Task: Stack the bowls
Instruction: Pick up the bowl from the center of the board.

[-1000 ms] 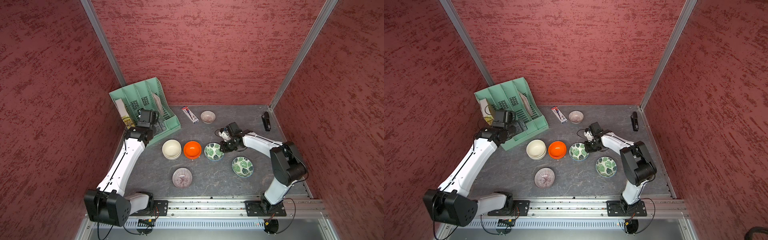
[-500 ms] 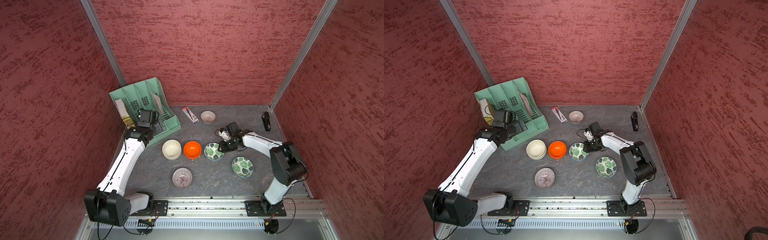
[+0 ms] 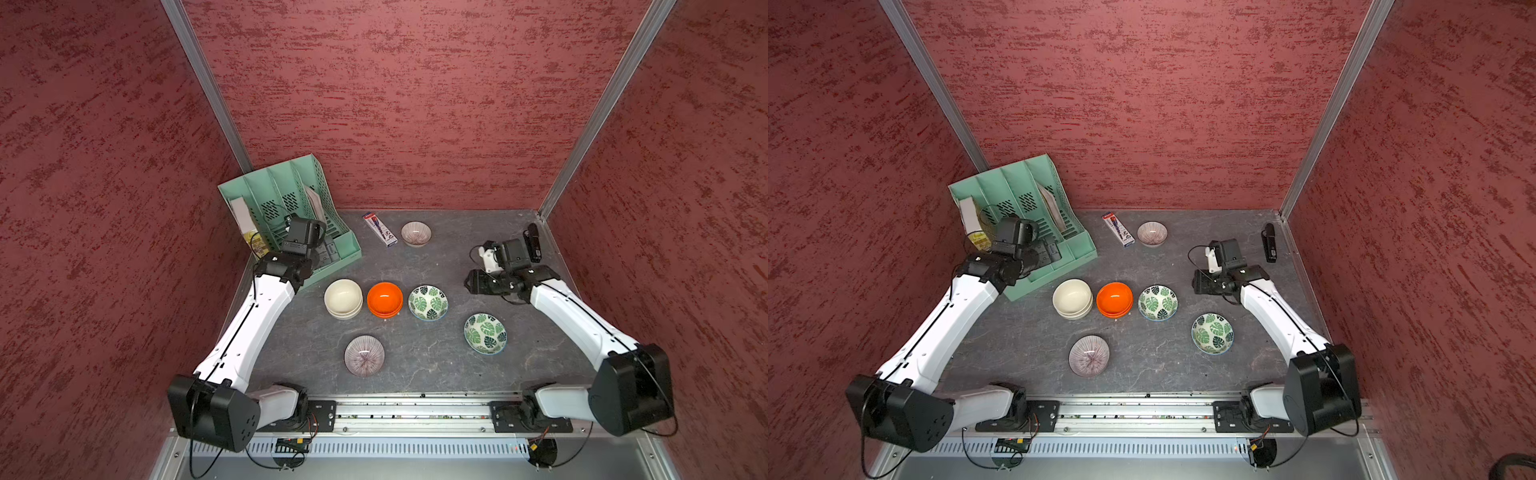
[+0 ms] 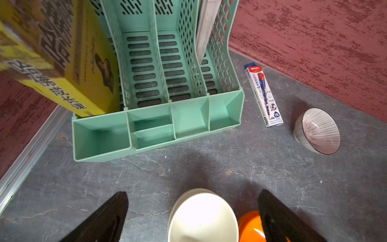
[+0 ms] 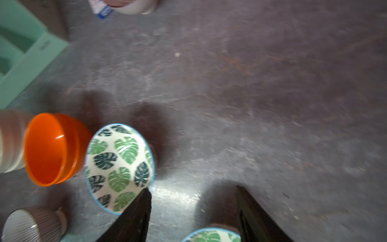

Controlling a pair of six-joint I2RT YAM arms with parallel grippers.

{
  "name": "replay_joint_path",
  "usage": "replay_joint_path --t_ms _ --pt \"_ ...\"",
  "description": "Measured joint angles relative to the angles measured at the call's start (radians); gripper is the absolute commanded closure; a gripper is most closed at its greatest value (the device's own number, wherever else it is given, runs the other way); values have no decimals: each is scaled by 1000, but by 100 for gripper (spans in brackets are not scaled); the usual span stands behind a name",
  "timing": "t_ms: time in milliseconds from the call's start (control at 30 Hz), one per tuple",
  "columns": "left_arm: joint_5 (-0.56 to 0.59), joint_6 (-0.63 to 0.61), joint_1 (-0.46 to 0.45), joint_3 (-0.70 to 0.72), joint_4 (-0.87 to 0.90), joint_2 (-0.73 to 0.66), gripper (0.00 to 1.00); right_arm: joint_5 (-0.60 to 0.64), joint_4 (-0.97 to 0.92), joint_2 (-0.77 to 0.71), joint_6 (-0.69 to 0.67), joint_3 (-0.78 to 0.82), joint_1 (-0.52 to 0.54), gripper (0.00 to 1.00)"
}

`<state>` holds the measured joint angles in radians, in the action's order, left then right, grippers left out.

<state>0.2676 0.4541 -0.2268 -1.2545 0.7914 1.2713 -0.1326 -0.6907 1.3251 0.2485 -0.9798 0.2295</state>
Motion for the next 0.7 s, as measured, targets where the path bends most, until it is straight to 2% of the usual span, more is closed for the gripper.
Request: replay_joint_path --t_ms 200,400,700 --pt "-13 0 -52 -35 -6 55 0 89 -130 -28 53 71 -12 39" --pt "-44 1 -85 -90 -4 111 0 108 -189 -100 94 127 -30 38" --pt "-73 1 -105 -146 -2 125 0 125 -194 -93 142 146 -47 40"
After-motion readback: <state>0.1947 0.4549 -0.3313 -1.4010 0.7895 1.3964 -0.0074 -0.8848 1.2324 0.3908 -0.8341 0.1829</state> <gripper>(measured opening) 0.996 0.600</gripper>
